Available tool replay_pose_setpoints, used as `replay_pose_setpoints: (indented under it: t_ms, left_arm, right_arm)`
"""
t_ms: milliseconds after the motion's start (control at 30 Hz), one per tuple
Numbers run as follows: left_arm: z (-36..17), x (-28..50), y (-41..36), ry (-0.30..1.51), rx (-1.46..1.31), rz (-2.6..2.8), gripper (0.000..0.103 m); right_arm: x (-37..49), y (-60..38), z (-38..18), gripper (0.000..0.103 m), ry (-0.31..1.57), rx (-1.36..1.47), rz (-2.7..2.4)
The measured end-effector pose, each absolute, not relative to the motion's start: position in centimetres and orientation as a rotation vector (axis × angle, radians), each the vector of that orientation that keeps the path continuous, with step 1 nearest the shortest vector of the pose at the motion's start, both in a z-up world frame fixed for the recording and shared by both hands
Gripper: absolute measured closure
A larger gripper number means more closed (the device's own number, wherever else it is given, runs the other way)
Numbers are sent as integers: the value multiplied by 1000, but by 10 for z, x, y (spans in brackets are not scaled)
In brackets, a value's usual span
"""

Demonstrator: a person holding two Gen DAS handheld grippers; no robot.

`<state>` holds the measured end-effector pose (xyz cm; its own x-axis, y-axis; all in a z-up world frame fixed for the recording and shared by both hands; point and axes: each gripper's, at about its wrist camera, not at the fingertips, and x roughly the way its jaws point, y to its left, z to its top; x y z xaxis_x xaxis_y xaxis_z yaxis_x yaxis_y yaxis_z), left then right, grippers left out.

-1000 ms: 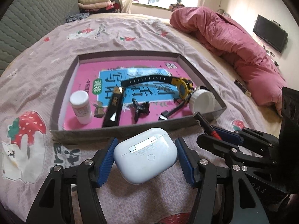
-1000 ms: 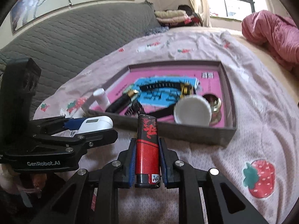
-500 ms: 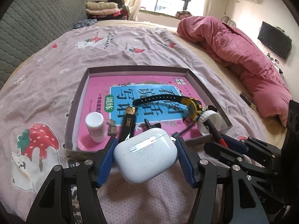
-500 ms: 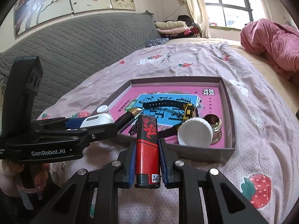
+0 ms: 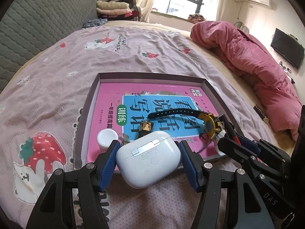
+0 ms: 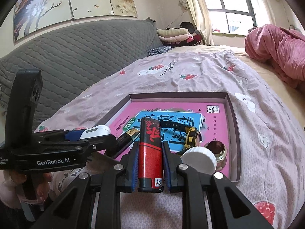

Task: Organize rigid objects
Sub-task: 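Lift and carry the red lighter and white earbud case over the box with both grippers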

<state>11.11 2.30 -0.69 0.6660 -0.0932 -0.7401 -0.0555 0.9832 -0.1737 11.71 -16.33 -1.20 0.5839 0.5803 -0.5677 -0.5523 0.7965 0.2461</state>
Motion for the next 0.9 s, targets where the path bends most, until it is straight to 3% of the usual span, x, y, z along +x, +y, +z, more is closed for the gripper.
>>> replay_pose_setpoints:
  t_ms: [400, 900]
  left_arm:
    - [-6, 108, 32, 843, -201, 1, 38]
    - [-10, 116, 22, 861, -178, -5, 38]
  right_arm:
    - [135, -154, 6, 81, 653, 44, 630]
    - [137, -134, -14, 81, 701, -43, 619]
